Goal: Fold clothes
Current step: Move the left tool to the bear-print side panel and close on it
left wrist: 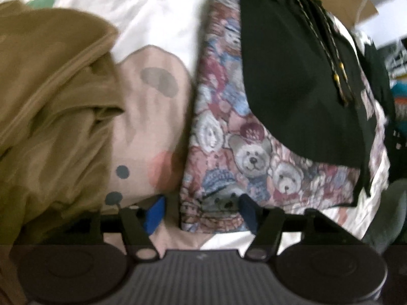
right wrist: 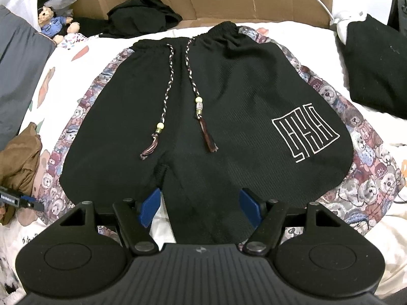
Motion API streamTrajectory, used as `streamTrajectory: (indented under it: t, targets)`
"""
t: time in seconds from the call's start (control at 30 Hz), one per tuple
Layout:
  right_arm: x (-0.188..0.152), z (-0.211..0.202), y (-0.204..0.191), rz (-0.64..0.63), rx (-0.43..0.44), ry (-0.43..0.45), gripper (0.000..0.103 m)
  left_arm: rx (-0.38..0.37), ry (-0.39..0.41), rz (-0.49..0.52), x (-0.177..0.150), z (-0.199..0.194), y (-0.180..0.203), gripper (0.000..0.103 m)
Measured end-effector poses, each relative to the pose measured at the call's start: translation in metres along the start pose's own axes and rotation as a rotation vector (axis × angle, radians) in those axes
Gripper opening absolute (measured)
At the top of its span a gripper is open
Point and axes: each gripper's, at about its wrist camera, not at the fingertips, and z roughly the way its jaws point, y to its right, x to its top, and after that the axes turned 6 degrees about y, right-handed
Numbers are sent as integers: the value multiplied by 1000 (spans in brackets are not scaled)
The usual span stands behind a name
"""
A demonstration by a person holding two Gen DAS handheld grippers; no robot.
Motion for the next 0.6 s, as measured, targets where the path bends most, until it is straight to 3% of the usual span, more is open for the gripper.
streamTrajectory:
  t: [0.17,0.33,0.43,0.6]
  targets:
    - [0,1,7,31,0,-8,73,-20,27,-54,0,-7,-11,63]
    - [5,-1,7,39,-6,3,73,-27,61,-100,2,-14,-19,55]
    - [5,-1,5,33,-4,3,73,-21,45,-140,0,-10,-22,55]
    - [2,2,2,27,0,-9,73,-6,20,-112,3,-6,-29,48]
